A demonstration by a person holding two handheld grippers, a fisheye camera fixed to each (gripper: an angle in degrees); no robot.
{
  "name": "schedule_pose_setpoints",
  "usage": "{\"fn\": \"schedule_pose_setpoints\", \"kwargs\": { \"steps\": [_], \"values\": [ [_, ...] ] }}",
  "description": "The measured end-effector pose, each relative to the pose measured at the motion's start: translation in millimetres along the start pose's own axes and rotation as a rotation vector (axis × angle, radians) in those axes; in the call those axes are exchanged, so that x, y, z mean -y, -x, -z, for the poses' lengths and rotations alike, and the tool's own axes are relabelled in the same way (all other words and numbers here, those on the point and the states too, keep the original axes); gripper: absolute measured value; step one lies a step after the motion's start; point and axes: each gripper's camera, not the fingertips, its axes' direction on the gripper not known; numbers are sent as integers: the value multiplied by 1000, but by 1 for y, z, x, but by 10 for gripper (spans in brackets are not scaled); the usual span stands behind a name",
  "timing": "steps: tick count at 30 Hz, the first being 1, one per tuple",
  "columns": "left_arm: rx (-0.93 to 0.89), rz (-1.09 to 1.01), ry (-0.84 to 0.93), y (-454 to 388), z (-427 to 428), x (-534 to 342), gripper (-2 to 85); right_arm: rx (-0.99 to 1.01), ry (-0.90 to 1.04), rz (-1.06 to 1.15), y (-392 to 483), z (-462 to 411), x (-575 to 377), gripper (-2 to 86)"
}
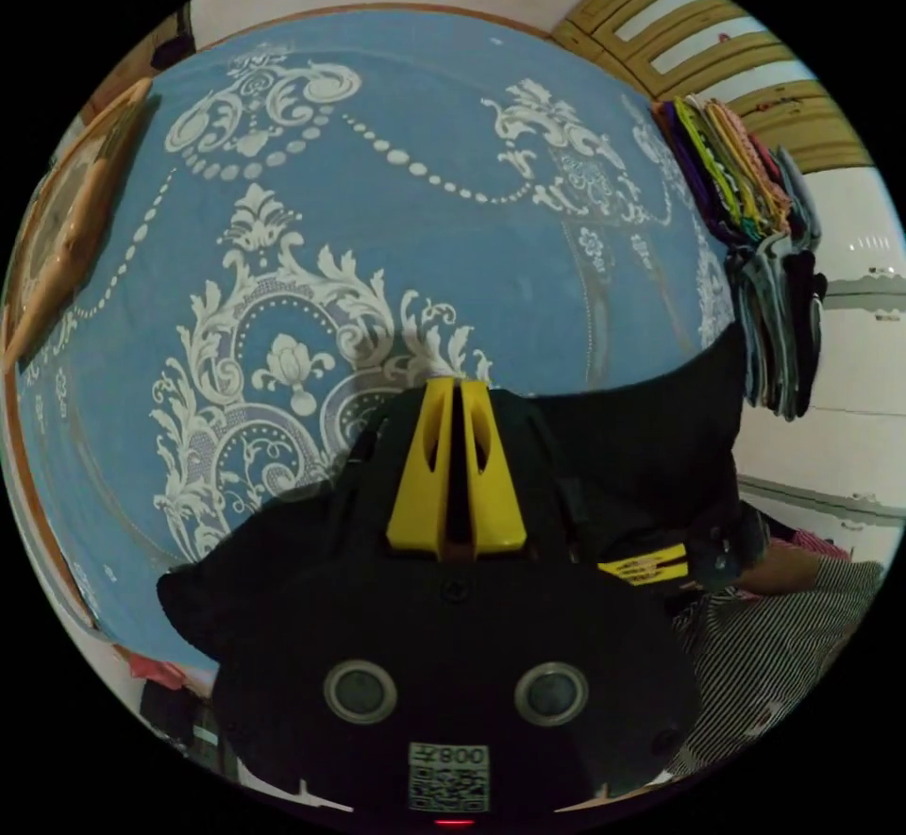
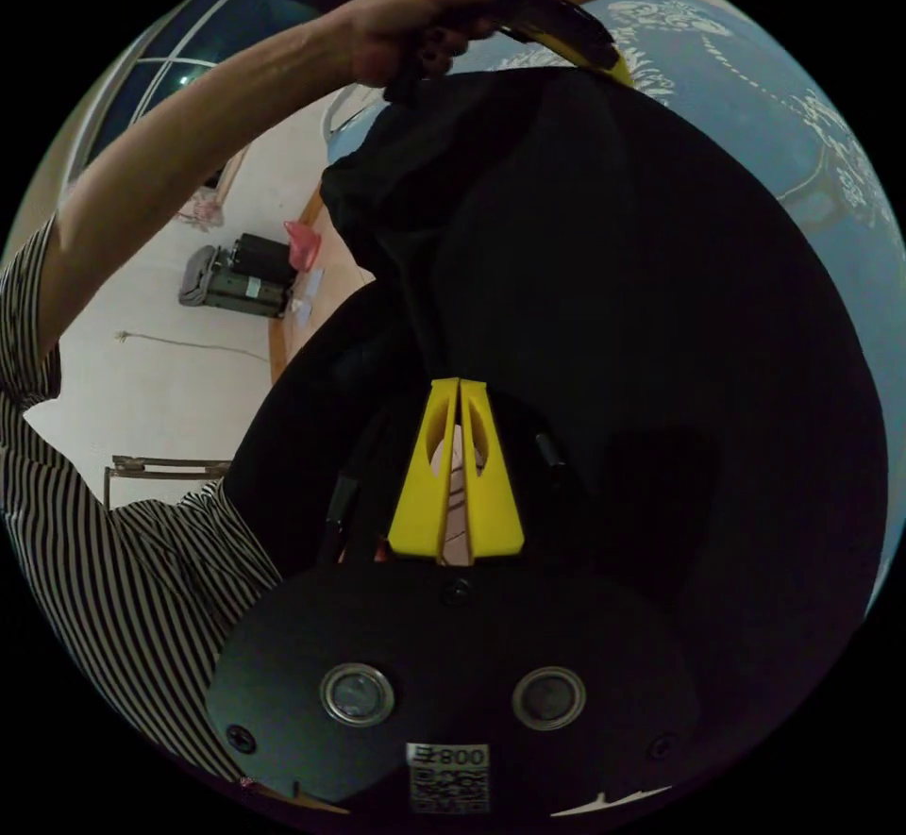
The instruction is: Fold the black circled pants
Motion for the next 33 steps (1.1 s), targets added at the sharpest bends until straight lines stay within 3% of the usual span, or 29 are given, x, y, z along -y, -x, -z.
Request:
{"fn": "schedule_pose_setpoints", "kwargs": {
  "steps": [8,14,18,23,26,33],
  "values": [
    [-90,63,-287,82,105,-153,68,-55,4,39,25,-31,81,9],
    [-83,436,-428,172,156,-340,90,-76,-166,120,58,-27,146,52],
    [-251,664,-487,223,159,-433,113,-167,-127,216,84,-50,198,71],
    [-407,741,-522,271,160,-476,104,-317,-2,253,102,-94,263,66],
    [-435,764,-517,296,168,-495,43,-377,68,236,103,-112,293,38],
    [-406,703,-657,330,222,-560,10,-250,23,273,114,-101,341,10]
  ]
}}
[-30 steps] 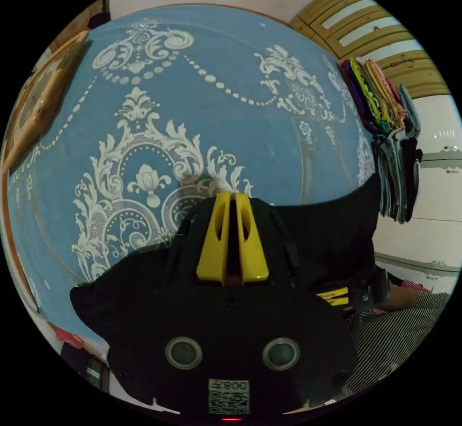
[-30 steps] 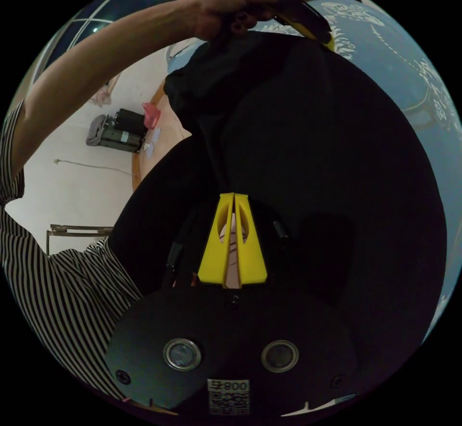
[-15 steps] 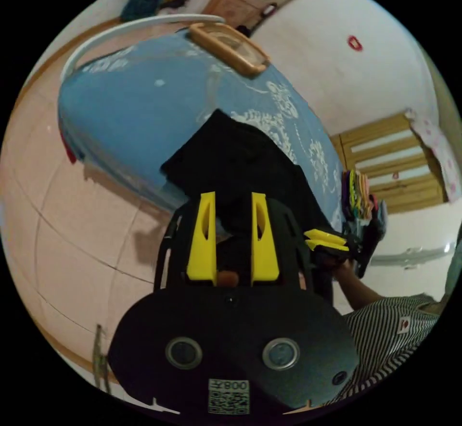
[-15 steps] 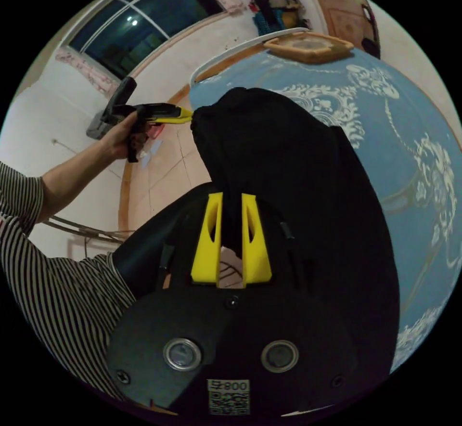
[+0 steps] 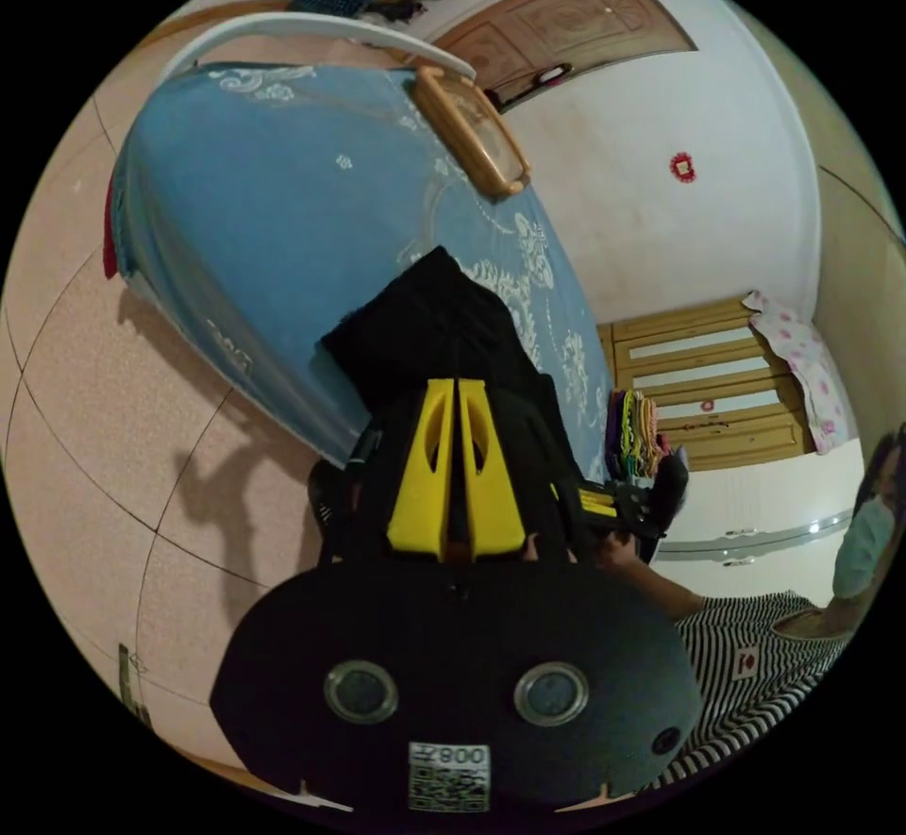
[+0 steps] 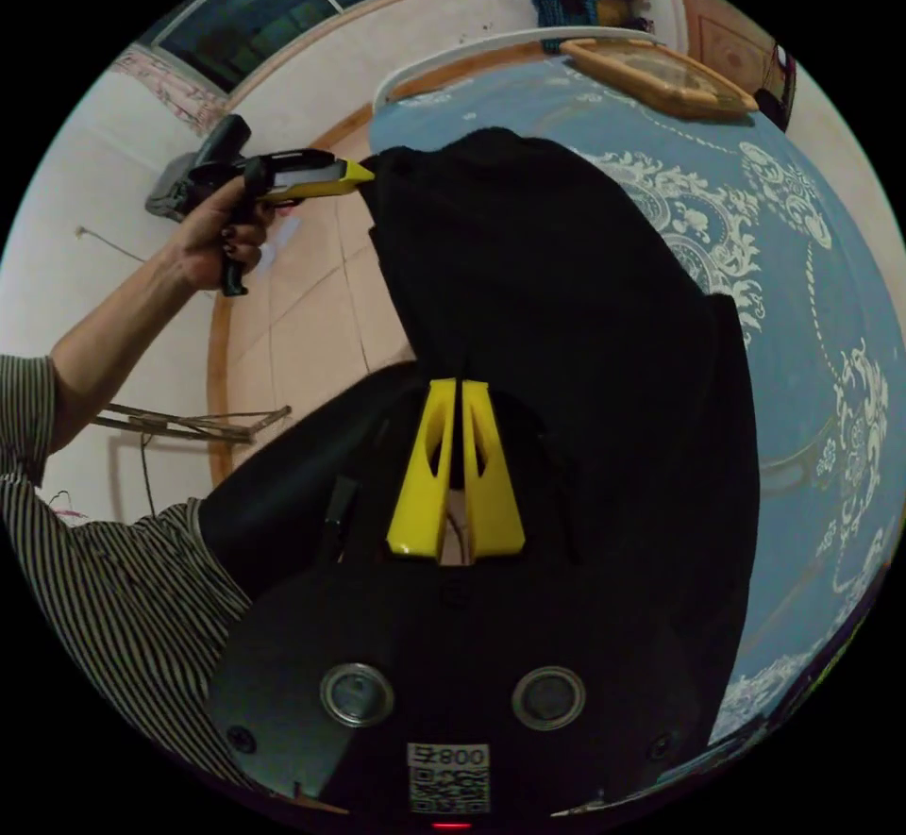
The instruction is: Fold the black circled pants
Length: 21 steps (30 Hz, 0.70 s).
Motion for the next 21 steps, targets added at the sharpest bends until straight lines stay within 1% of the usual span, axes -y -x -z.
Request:
{"fn": "schedule_pose_setpoints", "kwargs": {
  "steps": [2,4,5,7,8,13,15,17,19,21],
  "values": [
    [37,16,20,13,10,2,10,27,13,31,2,-3,17,8],
    [81,53,61,28,13,3,12,36,77,46,0,-17,30,8],
    [76,80,78,37,15,2,14,39,118,45,-3,-27,36,8],
    [56,98,62,46,24,-1,18,54,127,16,-12,-31,44,9],
    [46,90,45,48,33,-3,21,84,107,-3,-18,-26,48,10],
    [126,64,-28,50,71,-14,31,179,-41,-54,-43,16,52,17],
    [137,35,-84,48,87,-18,36,180,-110,-100,-59,34,52,21],
    [123,-15,-100,41,92,-18,41,162,-219,-196,-91,57,53,31],
    [109,-73,-70,33,89,-13,46,133,-275,-280,-120,70,58,42],
    [102,-145,-12,20,75,-1,55,120,-283,-334,-147,78,69,55]
  ]
}}
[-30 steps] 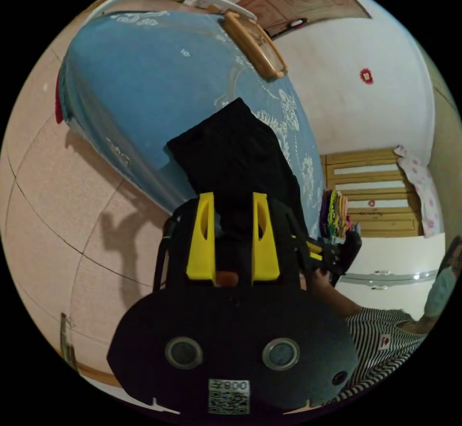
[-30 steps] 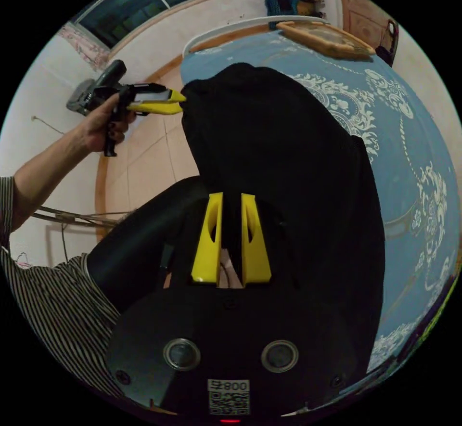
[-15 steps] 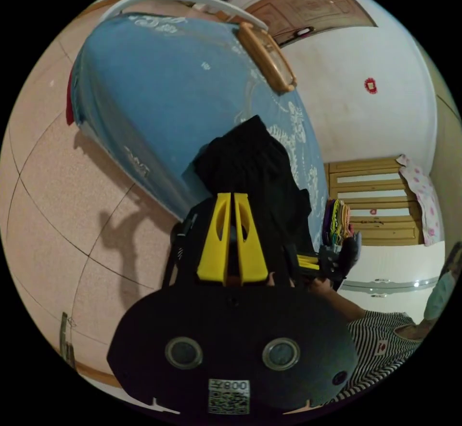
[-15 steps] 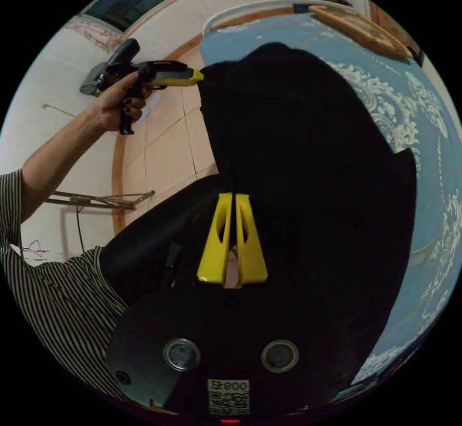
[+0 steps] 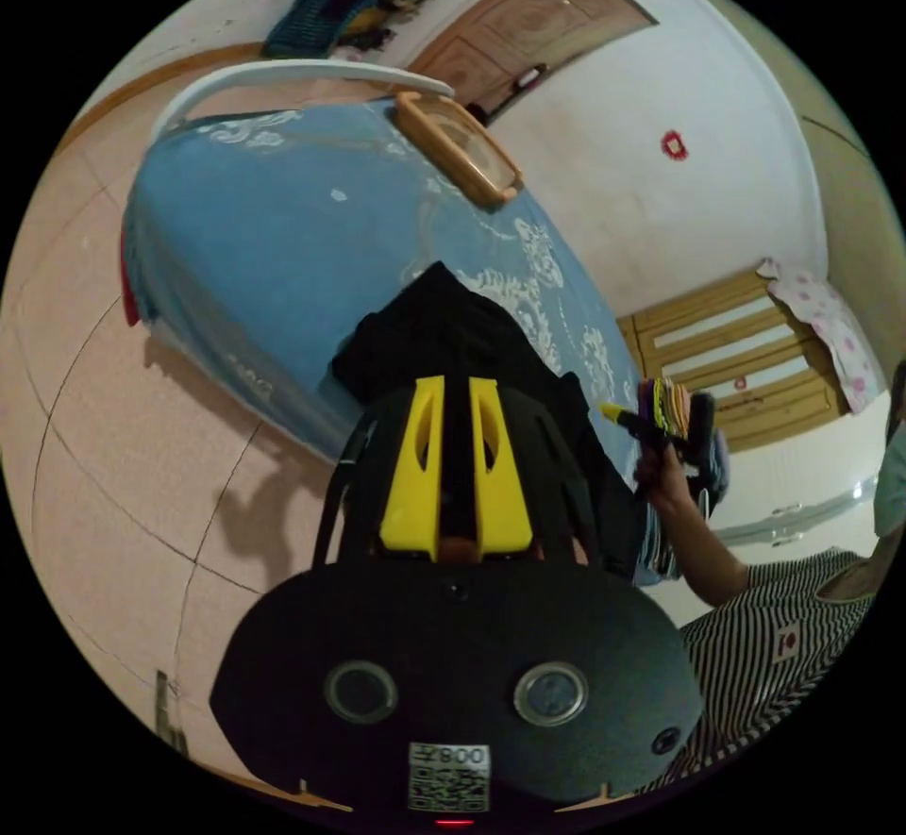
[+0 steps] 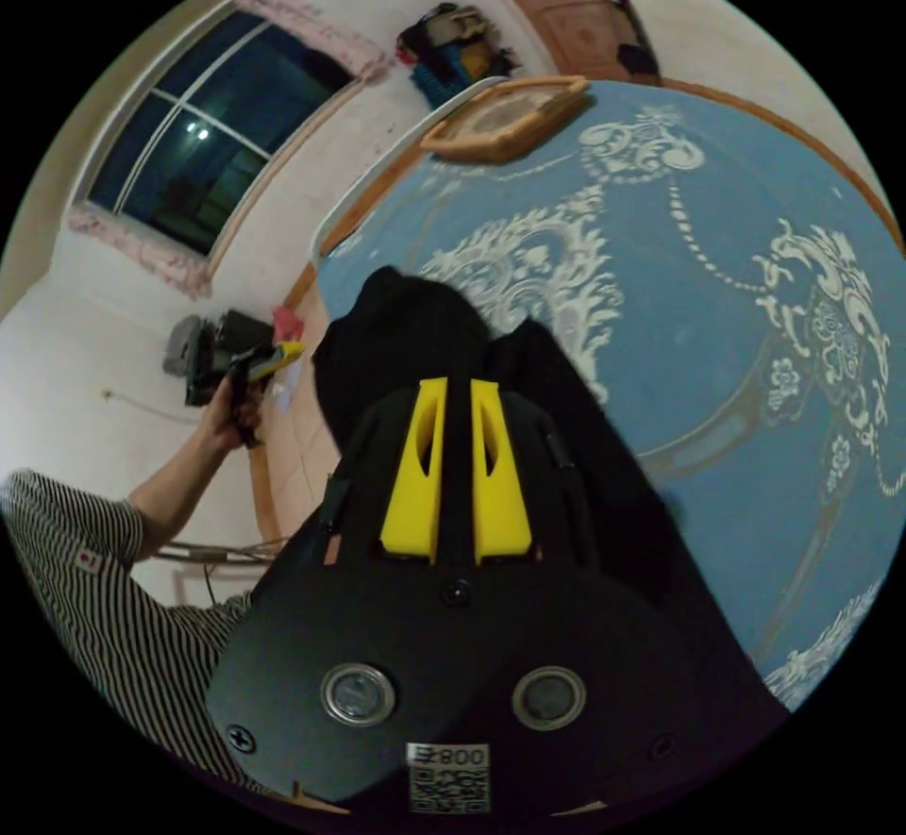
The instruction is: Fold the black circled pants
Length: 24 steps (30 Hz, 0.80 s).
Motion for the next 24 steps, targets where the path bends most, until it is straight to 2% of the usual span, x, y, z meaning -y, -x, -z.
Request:
{"fn": "schedule_pose_setpoints", "kwargs": {
  "steps": [3,8,13,14,19,24],
  "values": [
    [49,-89,44,-16,-19,21,72,-79,35,-27,-20,-1,33,70],
    [179,-150,22,-26,-33,60,101,-171,144,-1,-29,-13,67,79],
    [321,-126,165,-15,-63,91,106,-200,205,-31,-39,-17,77,72],
    [304,-106,223,-11,-73,93,97,-199,216,-45,-42,-17,78,67],
    [165,-72,151,-10,-66,86,39,-193,235,-51,-46,-3,78,21],
    [71,-53,-53,-13,-34,59,20,-112,115,-110,-54,40,65,7]
  ]
}}
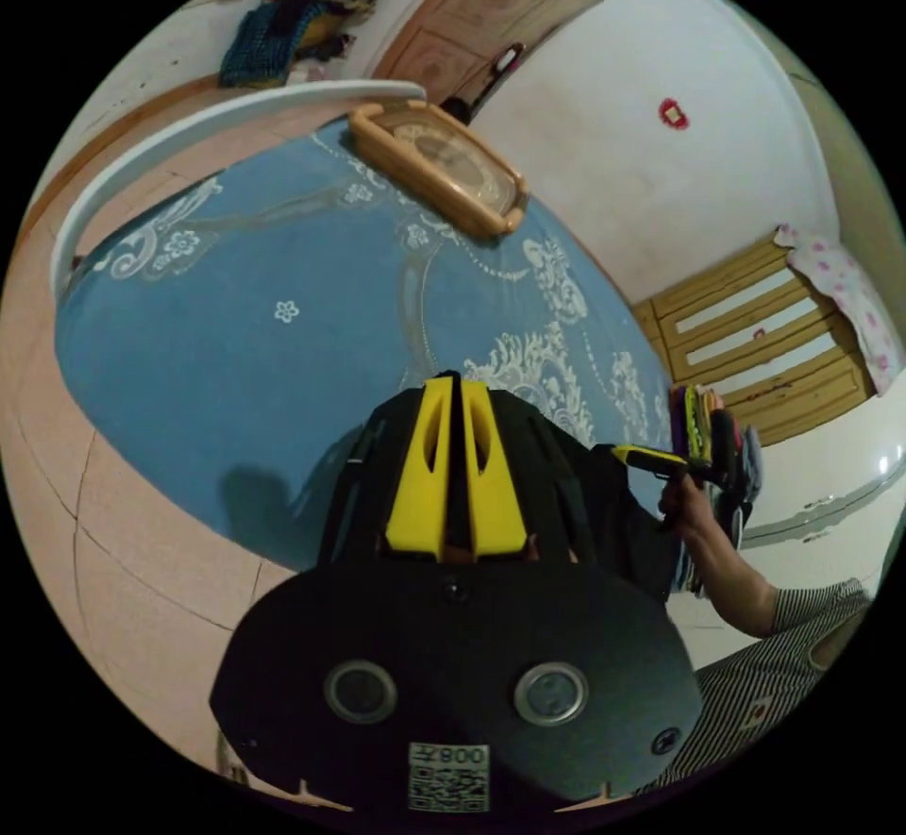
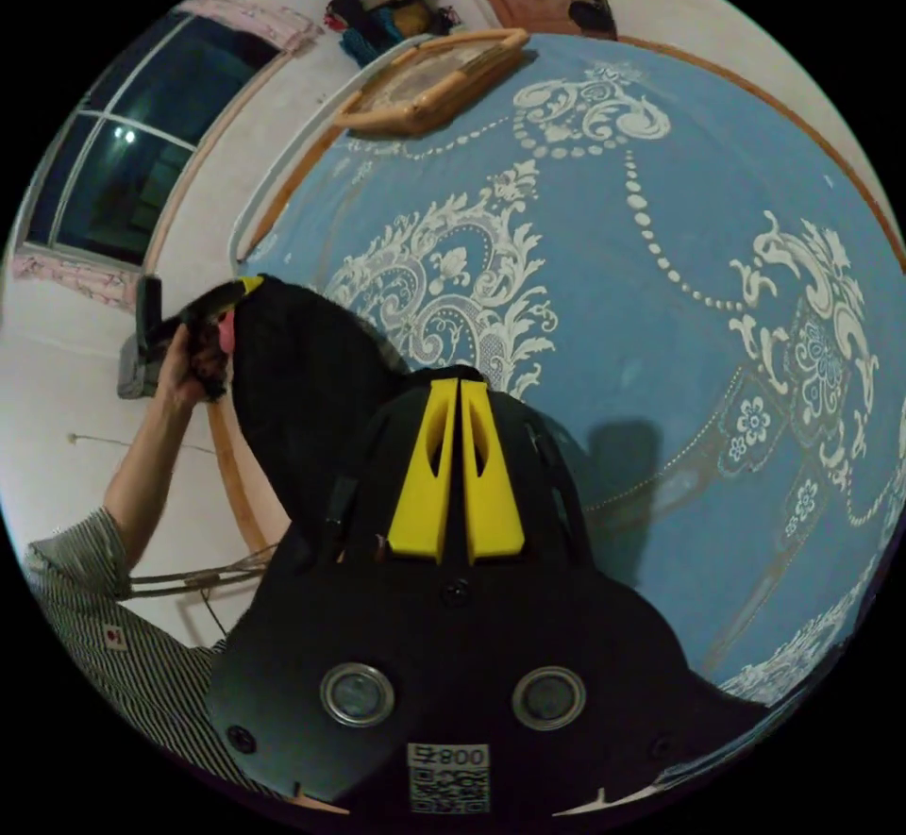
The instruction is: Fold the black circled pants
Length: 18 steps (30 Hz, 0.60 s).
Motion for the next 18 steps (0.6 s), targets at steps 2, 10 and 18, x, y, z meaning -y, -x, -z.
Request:
{"fn": "schedule_pose_setpoints", "kwargs": {
  "steps": [2,10,18],
  "values": [
    [-20,27,-49,2,4,-9,18,77,-59,-46,-10,19,-10,4],
    [24,90,-20,-12,-47,-34,18,52,18,-101,-22,26,-29,3],
    [61,83,-83,-56,-91,-66,21,7,-68,-103,-35,77,-86,1]
  ]
}}
